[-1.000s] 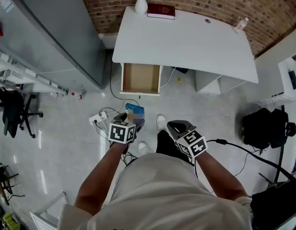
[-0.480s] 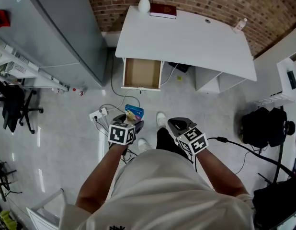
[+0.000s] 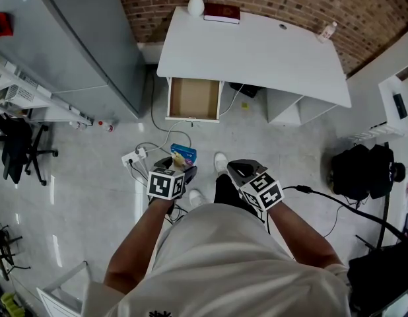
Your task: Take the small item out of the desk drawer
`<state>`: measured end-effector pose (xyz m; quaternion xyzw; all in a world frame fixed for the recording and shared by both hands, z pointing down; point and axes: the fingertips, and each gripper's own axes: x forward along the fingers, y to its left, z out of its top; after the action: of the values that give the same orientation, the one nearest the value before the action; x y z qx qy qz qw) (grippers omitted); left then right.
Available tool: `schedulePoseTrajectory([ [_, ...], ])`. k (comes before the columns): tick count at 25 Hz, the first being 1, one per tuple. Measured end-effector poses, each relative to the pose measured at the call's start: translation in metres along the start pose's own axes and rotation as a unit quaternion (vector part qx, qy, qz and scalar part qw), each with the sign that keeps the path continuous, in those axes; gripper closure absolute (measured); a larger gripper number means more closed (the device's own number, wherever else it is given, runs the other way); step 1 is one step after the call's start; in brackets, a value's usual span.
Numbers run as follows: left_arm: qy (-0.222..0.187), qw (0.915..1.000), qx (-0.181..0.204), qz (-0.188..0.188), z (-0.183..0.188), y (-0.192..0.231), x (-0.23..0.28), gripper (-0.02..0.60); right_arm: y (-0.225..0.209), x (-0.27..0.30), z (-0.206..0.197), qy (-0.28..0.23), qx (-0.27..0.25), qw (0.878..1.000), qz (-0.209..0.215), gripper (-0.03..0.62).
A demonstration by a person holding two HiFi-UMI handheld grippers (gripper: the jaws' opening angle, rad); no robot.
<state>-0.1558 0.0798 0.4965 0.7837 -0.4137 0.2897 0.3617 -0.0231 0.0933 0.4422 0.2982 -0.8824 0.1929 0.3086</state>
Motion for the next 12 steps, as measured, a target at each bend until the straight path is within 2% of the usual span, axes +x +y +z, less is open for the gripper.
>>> schedulePoseTrajectory([
  [12, 0.007, 1.0, -0.005, -0.002, -0.013, 0.006, -0.004, 0.207, 0.011, 0.006, -0.001, 0.007, -0.008, 1.0, 0.005, 0.563],
])
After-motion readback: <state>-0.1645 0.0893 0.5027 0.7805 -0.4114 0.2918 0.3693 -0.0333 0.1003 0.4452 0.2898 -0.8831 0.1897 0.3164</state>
